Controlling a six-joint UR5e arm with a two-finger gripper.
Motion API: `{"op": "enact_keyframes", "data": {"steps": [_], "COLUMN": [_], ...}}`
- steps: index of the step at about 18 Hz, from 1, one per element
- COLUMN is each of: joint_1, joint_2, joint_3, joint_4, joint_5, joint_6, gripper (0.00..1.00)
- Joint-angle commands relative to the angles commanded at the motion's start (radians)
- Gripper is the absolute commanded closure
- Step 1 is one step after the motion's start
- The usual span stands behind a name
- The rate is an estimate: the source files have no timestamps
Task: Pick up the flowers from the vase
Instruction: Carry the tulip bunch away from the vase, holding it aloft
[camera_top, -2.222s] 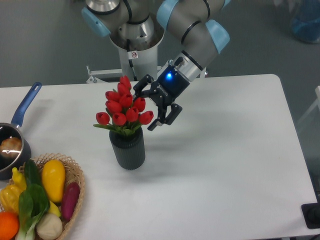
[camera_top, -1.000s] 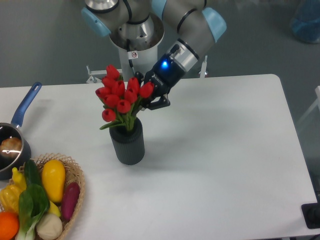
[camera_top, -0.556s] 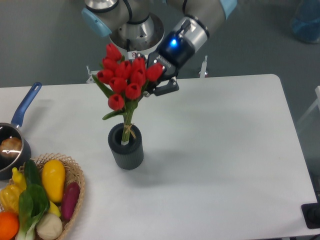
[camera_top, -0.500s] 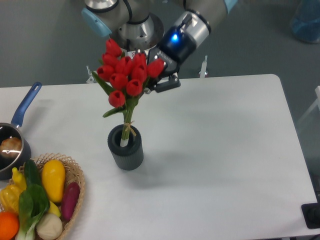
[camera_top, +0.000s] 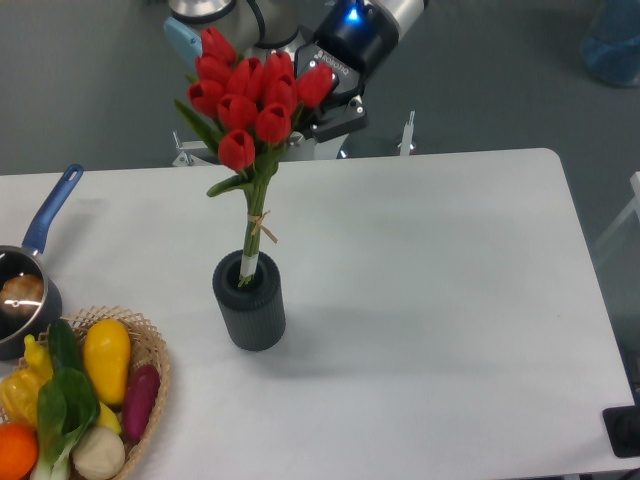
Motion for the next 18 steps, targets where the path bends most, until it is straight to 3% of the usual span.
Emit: {"op": "enact_keyframes", "data": {"steps": [3,6,9,12,16,18], "joint_1": [0.077,0.137,0.172,0.18,0.172,0.14], "joint_2": [-0.012,-0.029,-0.11,-0.198,-0.31,-0.376], "joint_3": [0.006,0.055,0.107,0.15,0.179,0.234], "joint_4": [0.009,0.009,0.012,0.015,0.018,0.017], "joint_5": [0.067,0.32,0.57,0.746,0.895,0.975], "joint_6": [0.011,0.014,0.014,0.014,0.015,0.017], "gripper": [1.0,1.0,1.0,1.0,1.0,1.0]}}
